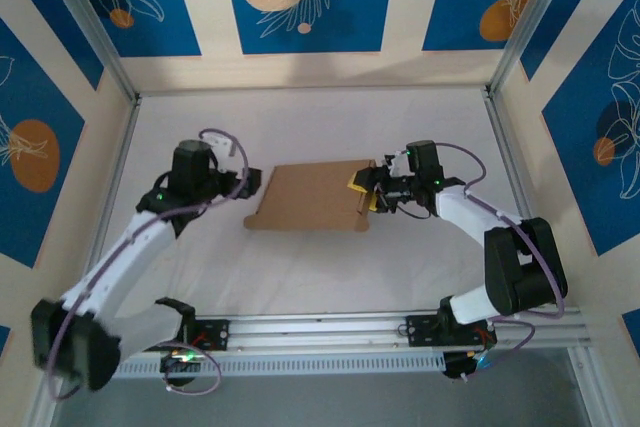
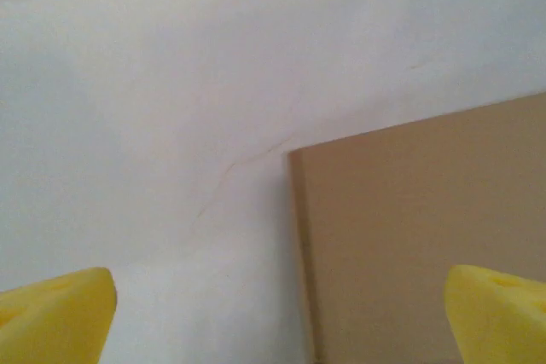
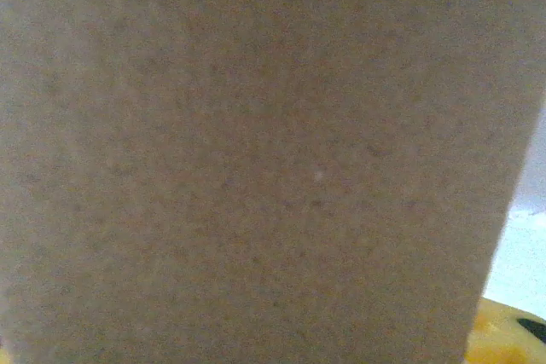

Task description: Fold the paper box

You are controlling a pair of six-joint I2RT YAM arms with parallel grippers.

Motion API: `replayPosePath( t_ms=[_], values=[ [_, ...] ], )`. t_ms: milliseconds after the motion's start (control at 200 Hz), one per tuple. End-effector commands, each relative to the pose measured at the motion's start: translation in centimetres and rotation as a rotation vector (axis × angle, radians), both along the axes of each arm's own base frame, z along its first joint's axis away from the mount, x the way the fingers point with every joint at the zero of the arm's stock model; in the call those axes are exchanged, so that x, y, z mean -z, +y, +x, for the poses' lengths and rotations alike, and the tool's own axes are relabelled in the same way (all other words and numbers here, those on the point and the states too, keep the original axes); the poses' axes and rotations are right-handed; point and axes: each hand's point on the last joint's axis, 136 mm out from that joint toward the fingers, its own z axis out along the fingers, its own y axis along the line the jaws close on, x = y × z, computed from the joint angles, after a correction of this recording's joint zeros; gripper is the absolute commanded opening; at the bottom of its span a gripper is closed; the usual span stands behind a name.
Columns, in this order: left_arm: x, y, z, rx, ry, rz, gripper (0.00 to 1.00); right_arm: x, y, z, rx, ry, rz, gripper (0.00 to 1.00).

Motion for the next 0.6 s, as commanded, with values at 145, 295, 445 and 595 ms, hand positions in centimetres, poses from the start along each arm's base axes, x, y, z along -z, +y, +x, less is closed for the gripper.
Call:
replayPosePath(
  t_ms=[145, 295, 445, 595],
  values=[
    [-0.8, -5.4, -5.0, 0.395, -0.13, 0.192, 1.0, -0.2, -0.1, -2.0, -0.037, 0.099, 0.066, 0.45],
    [1.2, -9.7, -7.6, 0.627, -0.275, 0.476, 1.0, -0.5, -0.1, -2.2, -0.034, 0.138, 0.108, 0.45],
    [2.7, -13.2, -10.2, 0.774, -0.481, 0.612, 1.0, -1.3, -0.1, -2.3, -0.027, 0.157, 0.154, 0.45],
    [3.8, -14.8, -9.4, 0.734, -0.629, 0.773, 1.0, -1.7, 0.0, -2.4, -0.022, 0.164, 0.183, 0.46]
  ],
)
